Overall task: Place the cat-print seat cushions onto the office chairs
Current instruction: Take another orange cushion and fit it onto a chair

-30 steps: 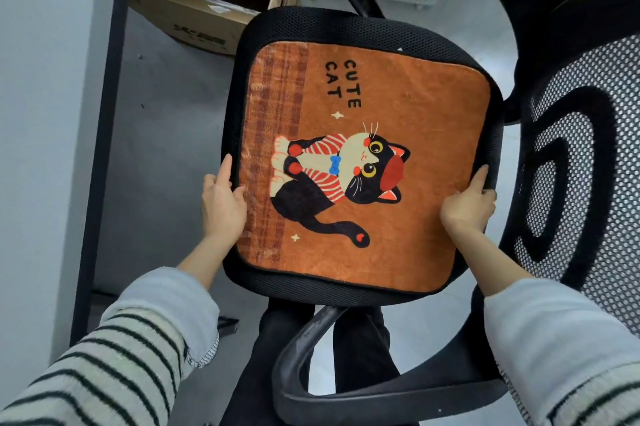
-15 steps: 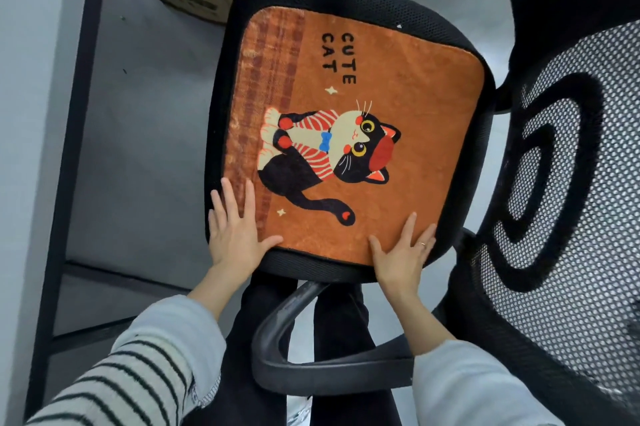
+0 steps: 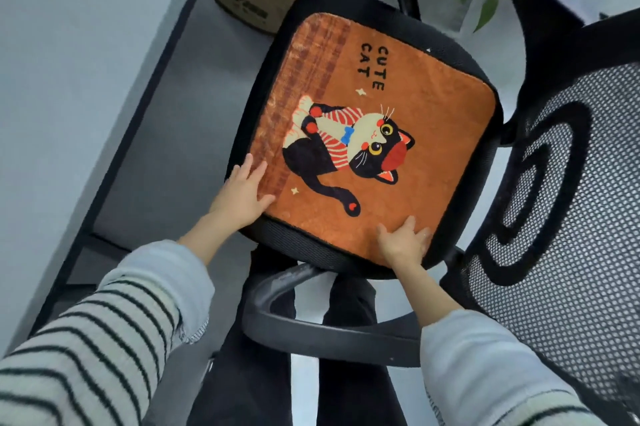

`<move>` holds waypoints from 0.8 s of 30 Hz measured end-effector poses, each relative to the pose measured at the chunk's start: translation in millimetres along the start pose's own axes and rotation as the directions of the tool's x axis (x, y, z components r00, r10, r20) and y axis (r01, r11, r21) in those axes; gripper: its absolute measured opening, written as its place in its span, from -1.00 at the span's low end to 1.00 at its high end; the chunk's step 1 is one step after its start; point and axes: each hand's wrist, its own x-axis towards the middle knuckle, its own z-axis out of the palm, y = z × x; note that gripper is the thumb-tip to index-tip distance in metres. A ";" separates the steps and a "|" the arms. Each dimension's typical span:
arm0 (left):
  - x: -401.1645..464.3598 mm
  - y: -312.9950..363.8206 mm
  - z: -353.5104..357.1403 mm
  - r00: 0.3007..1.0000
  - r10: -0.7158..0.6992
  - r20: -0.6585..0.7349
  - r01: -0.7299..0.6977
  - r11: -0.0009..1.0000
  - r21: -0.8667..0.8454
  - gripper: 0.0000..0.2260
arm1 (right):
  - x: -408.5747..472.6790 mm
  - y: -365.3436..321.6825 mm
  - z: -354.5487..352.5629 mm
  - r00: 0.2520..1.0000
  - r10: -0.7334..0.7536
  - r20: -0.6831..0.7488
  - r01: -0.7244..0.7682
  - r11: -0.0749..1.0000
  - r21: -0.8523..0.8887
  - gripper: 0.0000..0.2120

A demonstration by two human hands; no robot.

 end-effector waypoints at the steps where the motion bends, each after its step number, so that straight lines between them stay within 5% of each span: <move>1: -4.7 -0.8 -3.9 1.000 -0.024 0.003 0.024 0.998 -0.050 -0.38 | -2.1 -3.5 -4.4 0.999 -0.027 0.018 0.027 1.000 0.015 -0.32; 5: -82.4 6.5 -5.0 0.979 -0.188 -0.073 0.156 0.937 -0.312 -0.54 | -45.8 -22.1 -28.7 0.948 -0.293 0.127 0.300 0.953 -0.039 -0.47; 10: -179.9 14.4 13.2 0.939 -0.297 -0.175 0.163 0.830 -0.534 -0.63 | -114.4 -45.0 -42.4 0.872 -0.415 0.260 0.422 0.906 0.031 -0.59; 18: -356.0 -38.9 81.0 0.734 -0.628 -0.258 0.128 0.502 -0.856 -0.73 | -258.7 -27.5 17.8 0.622 -0.607 0.494 0.694 0.720 0.010 -0.64; 24: -455.5 -82.6 166.9 0.601 -0.788 -0.133 0.063 0.213 -0.975 -0.74 | -331.6 30.9 107.8 0.493 -0.565 0.661 0.818 0.559 -0.132 -0.73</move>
